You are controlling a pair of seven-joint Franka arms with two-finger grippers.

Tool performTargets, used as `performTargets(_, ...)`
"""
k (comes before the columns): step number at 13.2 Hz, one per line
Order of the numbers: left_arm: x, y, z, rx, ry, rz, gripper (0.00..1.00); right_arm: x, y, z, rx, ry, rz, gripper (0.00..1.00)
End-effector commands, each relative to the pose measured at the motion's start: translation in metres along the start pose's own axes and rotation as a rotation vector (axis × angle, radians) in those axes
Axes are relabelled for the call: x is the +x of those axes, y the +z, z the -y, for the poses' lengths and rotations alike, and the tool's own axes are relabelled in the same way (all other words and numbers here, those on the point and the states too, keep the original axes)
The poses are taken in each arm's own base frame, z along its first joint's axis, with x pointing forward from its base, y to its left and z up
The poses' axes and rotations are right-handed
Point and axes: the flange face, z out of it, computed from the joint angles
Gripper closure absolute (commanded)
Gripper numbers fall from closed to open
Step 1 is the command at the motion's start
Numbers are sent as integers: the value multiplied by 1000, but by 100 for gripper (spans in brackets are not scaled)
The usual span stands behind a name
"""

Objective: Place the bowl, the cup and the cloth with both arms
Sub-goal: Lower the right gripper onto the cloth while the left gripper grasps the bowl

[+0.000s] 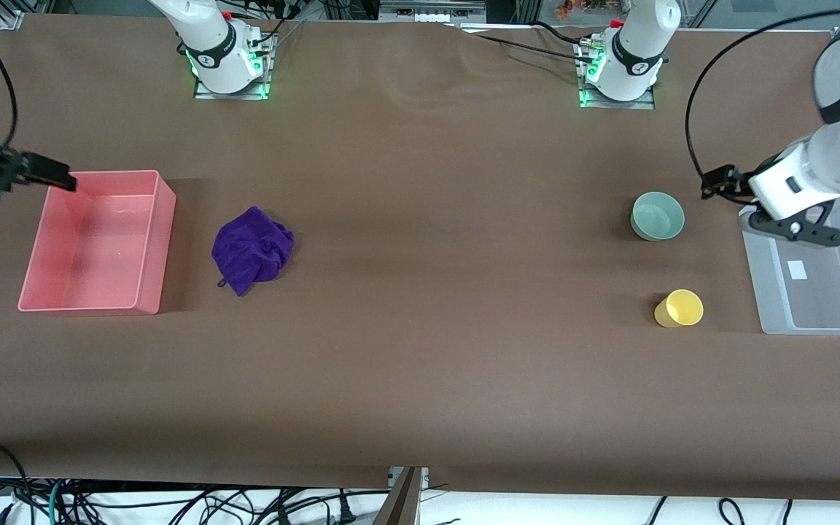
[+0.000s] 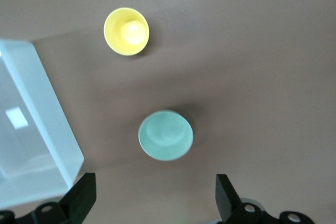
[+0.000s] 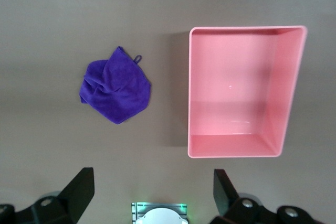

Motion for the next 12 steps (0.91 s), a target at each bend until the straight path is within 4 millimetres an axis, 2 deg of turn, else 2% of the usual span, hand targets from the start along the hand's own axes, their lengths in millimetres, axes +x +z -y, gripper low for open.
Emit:
performTargets(1,-4,60,21,23,108,-34,0,38,53,25,-20,-46,47,0)
performTargets(4,-18,139,13,23,196,-41,0,61,96,50,-12,-78,91,0)
performTargets(6,-33,186,9,10,207,-22,0,69,141,69,-19,-50,71,0)
performTargets(7,-34,211,8,7,221,-14,0,69,166,80,-17,-5,54,0)
performTargets(8,-32,226,8,37,275,-13,0,68,190,96,-12,3,43,0)
performTargets(10,-27,252,21,70,329,-22,0,66,239,115,-3,43,10,0)
performTargets(11,-26,266,21,60,356,-10,4,65,263,122,3,74,-7,0)
performTargets(12,-27,273,20,52,417,3,23,62,287,129,10,100,-17,0)
